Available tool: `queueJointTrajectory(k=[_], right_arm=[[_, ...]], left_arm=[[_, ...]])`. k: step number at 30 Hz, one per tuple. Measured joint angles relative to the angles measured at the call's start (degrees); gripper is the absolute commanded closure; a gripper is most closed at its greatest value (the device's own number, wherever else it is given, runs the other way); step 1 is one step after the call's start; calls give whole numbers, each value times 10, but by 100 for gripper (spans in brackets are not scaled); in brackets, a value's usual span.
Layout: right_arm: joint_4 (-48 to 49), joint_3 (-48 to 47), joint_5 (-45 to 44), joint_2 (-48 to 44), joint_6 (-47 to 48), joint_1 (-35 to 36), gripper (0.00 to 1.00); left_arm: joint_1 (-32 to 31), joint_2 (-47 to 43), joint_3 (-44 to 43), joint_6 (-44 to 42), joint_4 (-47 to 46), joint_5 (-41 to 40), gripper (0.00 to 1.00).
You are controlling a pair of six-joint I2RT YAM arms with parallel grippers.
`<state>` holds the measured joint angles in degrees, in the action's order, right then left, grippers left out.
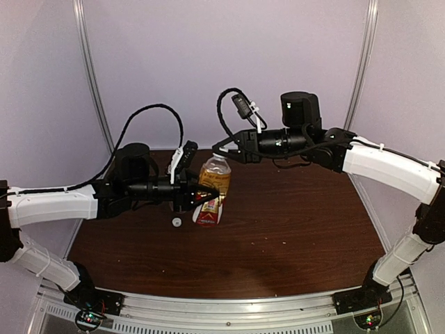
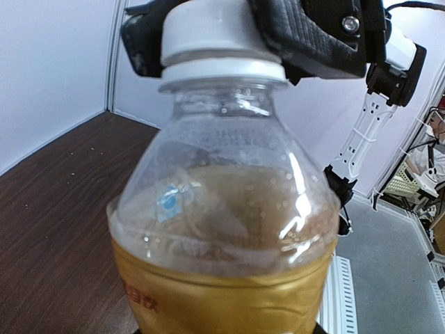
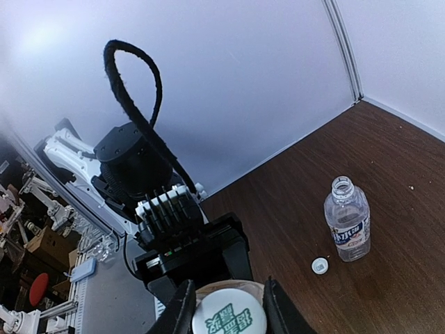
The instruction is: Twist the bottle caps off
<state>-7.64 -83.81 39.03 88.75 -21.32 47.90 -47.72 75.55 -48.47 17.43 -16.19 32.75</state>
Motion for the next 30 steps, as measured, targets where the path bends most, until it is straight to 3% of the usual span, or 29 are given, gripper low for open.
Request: queueJointTrajectory(k=[10,20,25,30], right_arm=[[11,6,31,0,51,-3,75],[17,-9,247,25,200,-21,74],[19,-21,331,45,235,-28,64],[14,-20,356,48,247,-29,57]], left_arm=[[0,0,0,-1,0,3,64],[2,0,24,35,-60,143,66],[2,0,31,55,-76,179,66],[0,1,32,65,-105,198,66]])
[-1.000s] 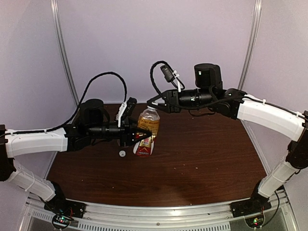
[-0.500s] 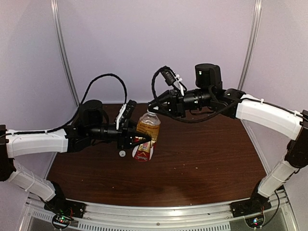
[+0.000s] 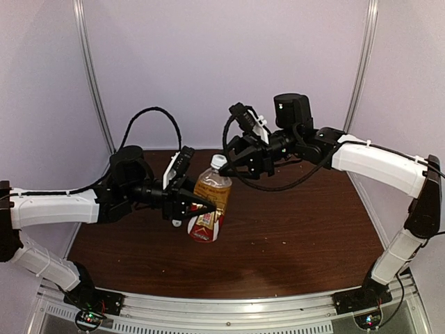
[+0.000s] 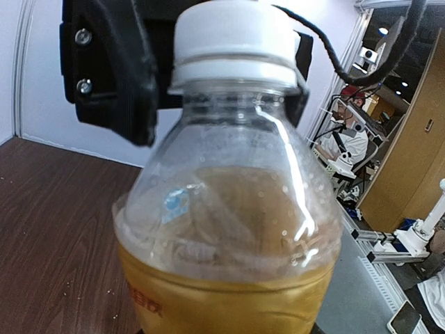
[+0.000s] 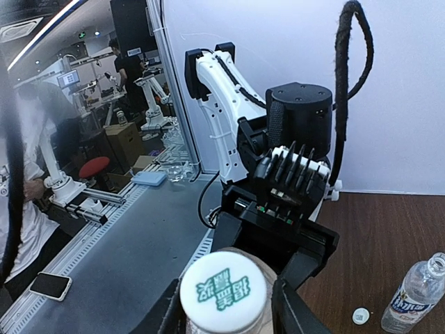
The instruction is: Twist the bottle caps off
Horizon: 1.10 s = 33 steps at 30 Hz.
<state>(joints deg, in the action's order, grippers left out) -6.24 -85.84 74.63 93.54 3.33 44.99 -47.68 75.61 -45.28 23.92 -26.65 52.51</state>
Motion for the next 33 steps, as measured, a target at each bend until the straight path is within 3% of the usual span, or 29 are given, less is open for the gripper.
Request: queueJointTrajectory(k=[12,22,33], right_arm=[[8,19,-80,-16,-68,0,30],[5,26,-225,-65,-154,0,20],[0,26,-377,-72,-235,16,19]], left_arm=[[1,0,-4,-22,8,-42,65],[1,0,-19,-46,51,-119,64],[1,0,-23,-53,83,-185,64]])
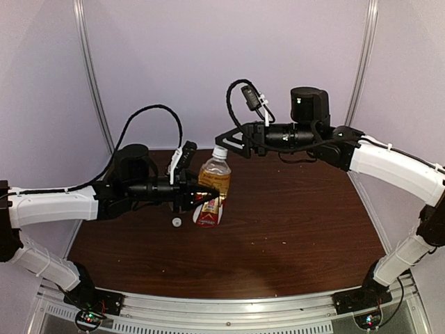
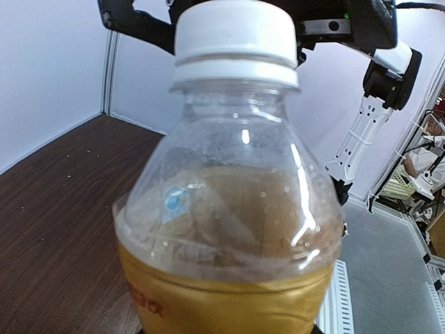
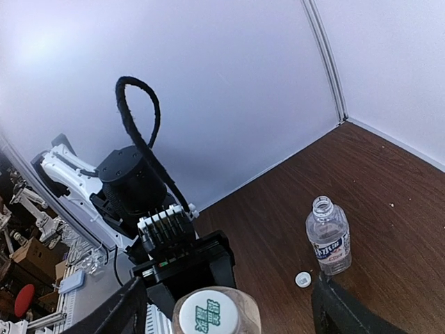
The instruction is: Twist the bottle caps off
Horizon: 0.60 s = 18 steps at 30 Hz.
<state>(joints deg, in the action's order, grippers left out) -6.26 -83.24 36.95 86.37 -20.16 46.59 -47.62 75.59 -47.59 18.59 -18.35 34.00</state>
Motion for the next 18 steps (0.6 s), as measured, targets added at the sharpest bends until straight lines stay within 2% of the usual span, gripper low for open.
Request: queueJointTrajectory(k=[7,18], right_arm=[[-6,0,-25,5,-17,11,21],[-9,-1,-29,22,-27,18,45]], left_arm=[[0,0,0,-3,4,-22,64],[0,-1,0,-8,19,-39,64]])
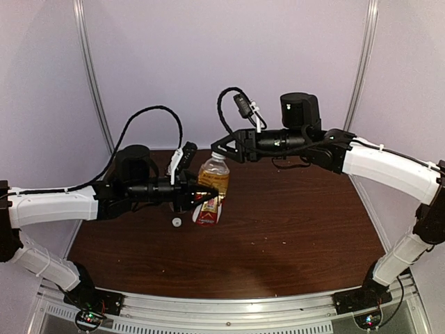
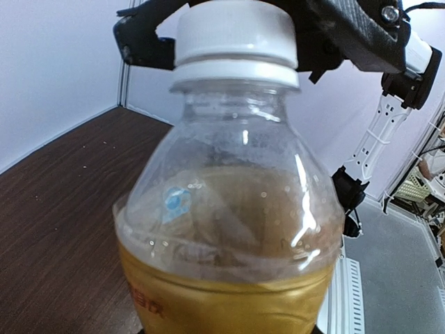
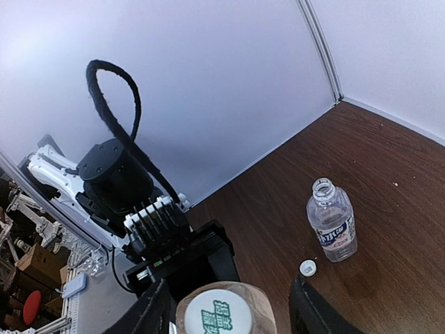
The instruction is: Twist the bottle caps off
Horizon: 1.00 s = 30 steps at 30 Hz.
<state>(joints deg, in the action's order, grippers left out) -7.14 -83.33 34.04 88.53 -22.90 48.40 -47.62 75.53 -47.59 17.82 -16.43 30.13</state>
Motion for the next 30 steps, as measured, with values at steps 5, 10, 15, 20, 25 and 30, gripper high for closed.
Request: queueJointTrajectory(k=[5,10,15,20,25,30], right_arm=[[0,0,0,9,-3,1,52],[1,0,5,12,-8,2,60],[3,0,10,13,-10,2,73],[9,0,15,12,2,4,78],[11,0,24,13,21,3,81],[17,0,60,13,49,-7,83]], left_arm=[[0,-1,0,-3,2,-6,64],[0,-2,0,-4,7,-9,65],[0,-2,0,-5,11,-13,64],[0,-6,0,-5,12,-16,64],[0,-7,0,-5,10,-14,65],[0,-7,0,-4,2,3,64]])
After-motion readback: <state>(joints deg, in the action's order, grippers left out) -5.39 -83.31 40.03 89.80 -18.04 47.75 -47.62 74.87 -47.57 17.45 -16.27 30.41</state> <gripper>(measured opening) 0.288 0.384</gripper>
